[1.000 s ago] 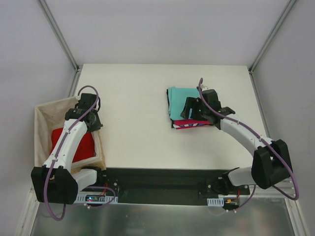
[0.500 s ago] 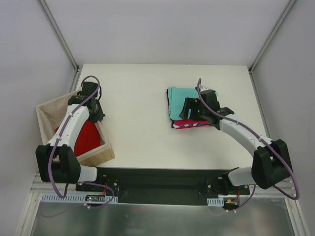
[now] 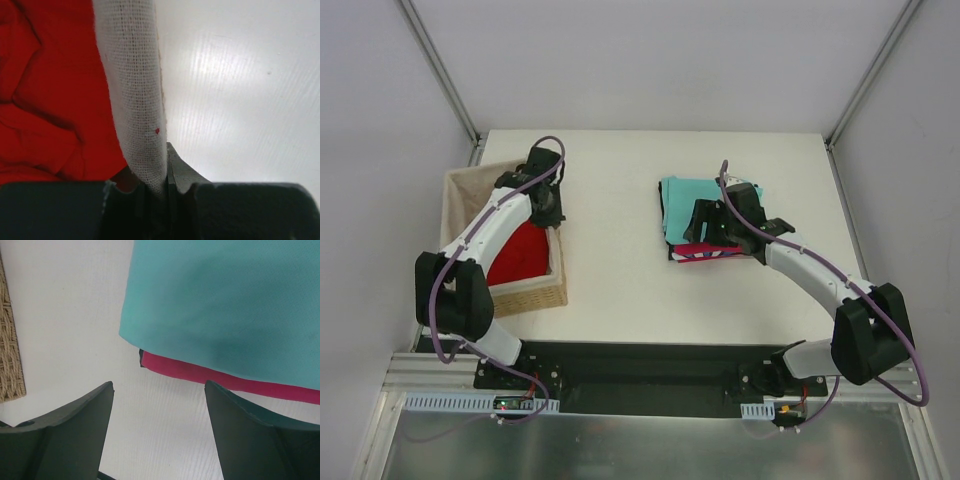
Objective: Fold and stack the t-shirts
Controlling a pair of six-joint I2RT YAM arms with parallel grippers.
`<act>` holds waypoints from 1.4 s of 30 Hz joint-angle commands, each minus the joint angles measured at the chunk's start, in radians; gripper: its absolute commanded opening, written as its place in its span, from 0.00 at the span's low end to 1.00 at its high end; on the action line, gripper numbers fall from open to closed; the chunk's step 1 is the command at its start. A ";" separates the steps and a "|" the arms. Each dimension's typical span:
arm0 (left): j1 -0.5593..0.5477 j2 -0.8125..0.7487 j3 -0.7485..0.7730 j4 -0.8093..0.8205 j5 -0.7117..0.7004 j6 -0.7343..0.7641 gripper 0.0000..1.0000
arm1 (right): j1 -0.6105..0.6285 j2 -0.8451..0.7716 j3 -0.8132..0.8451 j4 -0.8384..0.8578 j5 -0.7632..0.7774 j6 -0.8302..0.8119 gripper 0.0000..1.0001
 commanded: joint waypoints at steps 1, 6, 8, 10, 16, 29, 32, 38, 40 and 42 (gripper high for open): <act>-0.068 0.056 0.068 0.052 0.115 0.001 0.00 | 0.012 -0.008 -0.002 0.040 0.007 0.012 0.77; -0.178 0.116 0.134 0.054 0.115 -0.007 0.00 | 0.018 -0.011 -0.002 0.034 0.012 0.011 0.77; -0.210 0.122 0.131 0.062 0.112 -0.013 0.00 | 0.019 -0.014 0.000 0.028 0.015 0.009 0.77; -0.250 0.128 0.114 0.066 0.084 -0.018 0.00 | 0.021 -0.016 0.001 0.027 0.015 0.009 0.77; -0.259 0.088 0.057 0.112 0.078 -0.030 0.79 | 0.030 -0.014 0.014 0.013 0.026 0.005 0.77; -0.256 -0.044 0.174 0.028 -0.106 0.004 0.99 | 0.035 -0.085 0.064 -0.050 0.145 -0.055 0.78; -0.256 -0.090 0.186 0.014 -0.134 -0.002 0.99 | 0.038 -0.088 0.095 -0.079 0.165 -0.058 0.78; -0.256 -0.197 0.145 0.016 -0.120 -0.034 0.99 | 0.051 -0.112 0.124 -0.111 0.187 -0.093 0.78; -0.256 -0.225 0.134 0.016 -0.115 -0.045 0.99 | 0.059 -0.120 0.130 -0.128 0.202 -0.100 0.78; -0.256 -0.243 0.117 0.013 -0.112 -0.051 0.99 | 0.067 -0.137 0.136 -0.139 0.210 -0.106 0.78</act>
